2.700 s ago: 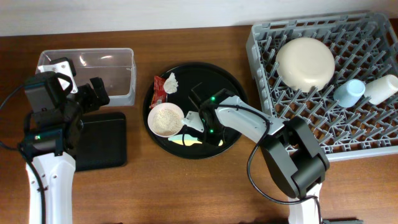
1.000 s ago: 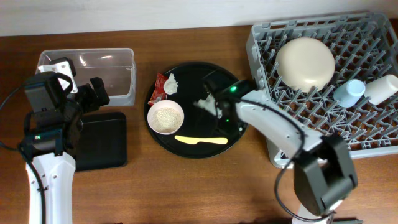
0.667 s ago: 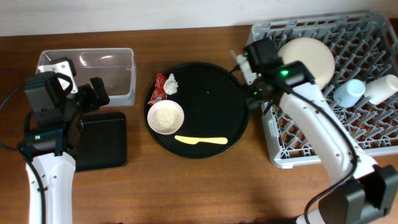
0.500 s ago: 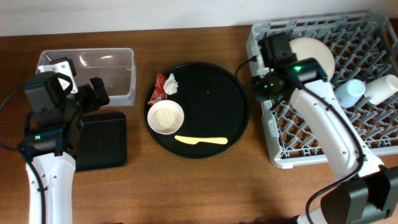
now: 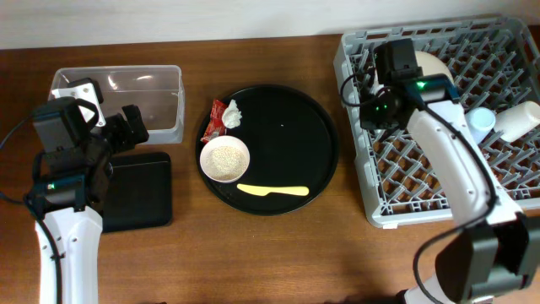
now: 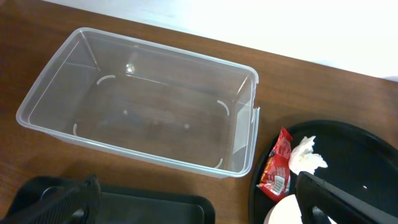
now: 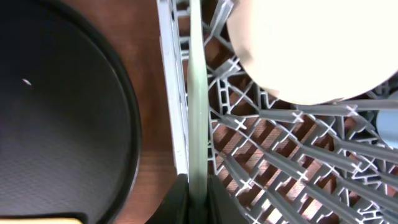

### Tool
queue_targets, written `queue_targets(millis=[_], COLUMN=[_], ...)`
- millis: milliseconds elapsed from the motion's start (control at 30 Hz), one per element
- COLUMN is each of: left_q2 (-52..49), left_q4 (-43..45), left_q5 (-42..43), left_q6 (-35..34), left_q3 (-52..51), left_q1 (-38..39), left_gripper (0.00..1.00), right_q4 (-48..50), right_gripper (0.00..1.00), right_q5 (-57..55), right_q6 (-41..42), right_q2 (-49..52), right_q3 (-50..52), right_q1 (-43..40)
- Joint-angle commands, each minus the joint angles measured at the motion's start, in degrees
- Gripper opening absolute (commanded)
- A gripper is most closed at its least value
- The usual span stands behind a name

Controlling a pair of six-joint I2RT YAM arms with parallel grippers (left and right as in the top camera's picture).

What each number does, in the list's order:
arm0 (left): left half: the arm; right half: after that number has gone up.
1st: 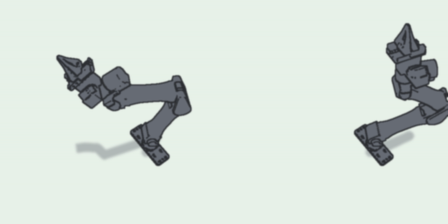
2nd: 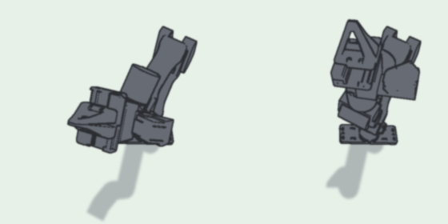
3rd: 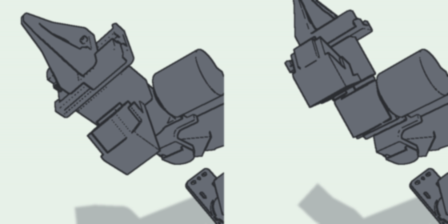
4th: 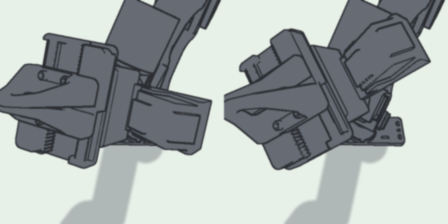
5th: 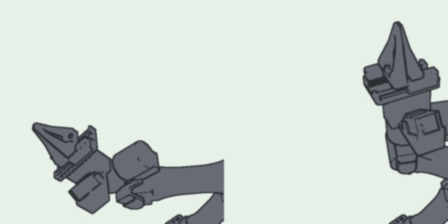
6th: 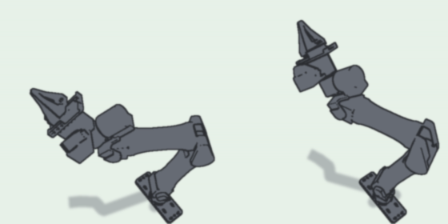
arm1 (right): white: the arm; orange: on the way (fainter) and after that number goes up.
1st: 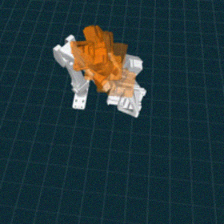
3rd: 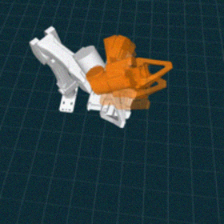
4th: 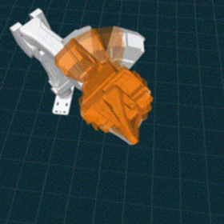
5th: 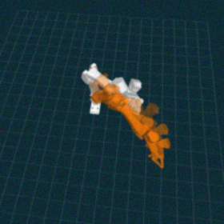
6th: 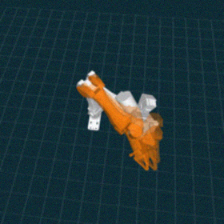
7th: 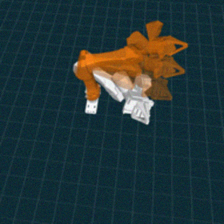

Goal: Sort waste into correct bins and load items into the dishwasher rack
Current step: 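Carry the spoon right into the dish rack and release it, then return the right gripper to the yellow knife on the tray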

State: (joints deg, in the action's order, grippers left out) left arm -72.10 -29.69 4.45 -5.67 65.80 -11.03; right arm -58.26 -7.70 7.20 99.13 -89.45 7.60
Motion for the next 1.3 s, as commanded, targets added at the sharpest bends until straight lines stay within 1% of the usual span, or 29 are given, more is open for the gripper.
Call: queue_targets(millis=[0, 100, 333, 367, 433, 467, 500, 533, 567, 700, 767, 900, 1000, 1067, 1100, 1167, 1267], left_q2=[0.98, 0.98, 0.98, 0.98, 0.98, 0.98, 0.98, 0.98, 0.98, 0.98, 0.98, 0.98, 0.98, 0.98, 0.98, 0.98, 0.98], left_q4=[0.13, 0.13, 0.13, 0.13, 0.11, 0.11, 0.13, 0.13, 0.13, 0.13, 0.13, 0.13, 0.13, 0.11, 0.13, 0.13, 0.13], left_q5=[0.02, 0.02, 0.02, 0.02, 0.02, 0.02, 0.02, 0.02, 0.02, 0.02, 0.02, 0.02, 0.02, 0.02, 0.02, 0.02, 0.02], left_q6=[-0.74, -0.74, -0.74, -0.74, -0.74, -0.74, -0.74, -0.74, -0.74, -0.74, -0.74, -0.74, -0.74, -0.74, -0.74, -0.74, -0.74], left_q3=[1.16, 1.16, 1.16, 1.16, 1.16, 1.16, 1.16, 1.16, 1.16, 1.16, 1.16, 1.16, 1.16, 1.16, 1.16, 1.16, 1.16], left_q1=[-0.28, -0.28, -0.28, -0.28, -0.28, -0.28, -0.28, -0.28, -0.28, -0.28, -0.28, -0.28, -0.28, -0.28, -0.28, -0.28, -0.28], left_gripper=[1.00, 1.00, 1.00, 1.00, 1.00, 1.00, 1.00, 1.00, 1.00, 1.00, 1.00, 1.00, 1.00, 1.00, 1.00, 1.00, 1.00], right_q4=[0.09, 0.28, 0.48, 0.48, 0.48, 0.48, 0.42, 0.31, 0.17, -0.26, -1.31, -4.42, -6.14, -7.37, -7.80, -7.80, -7.76], right_gripper=[0.08, 0.08, 0.10, 0.13, 0.31, 0.36, 0.38, 0.42, 0.44, 0.45, 0.46, 0.45, 0.45, 0.47, 0.49, 0.51, 0.52], right_q5=[-1.88, -2.25, -2.03, -1.99, -1.99, -1.99, -1.99, -1.62, -1.31, -0.37, 3.69, 11.37, 15.89, 16.13, 16.15, 16.44, 18.23], right_q6=[-5.77, -8.52, -10.08, -10.03, -9.99, -10.01, -9.99, -9.97, -9.97, -9.97, -10.25, -10.49, -14.84, -18.29, -21.79, -24.85, -31.10], right_q2=[3.15, 5.14, 9.03, 9.07, 8.94, 8.92, 8.92, 8.92, 8.83, 6.78, 4.70, 1.22, 1.22, 1.66, 2.25, 2.99, 4.57], right_q3=[0.79, 0.79, 0.79, 0.79, 0.74, 0.74, 0.74, 0.74, 0.70, -1.36, -3.32, -4.76, -4.61, -3.98, -2.95, -1.55, 2.08], right_q1=[-0.24, -0.31, -1.38, -1.57, -1.60, -1.64, -1.64, -1.64, -1.64, -1.62, -1.33, 0.85, 3.74, 6.43, 8.81, 11.26, 15.52])
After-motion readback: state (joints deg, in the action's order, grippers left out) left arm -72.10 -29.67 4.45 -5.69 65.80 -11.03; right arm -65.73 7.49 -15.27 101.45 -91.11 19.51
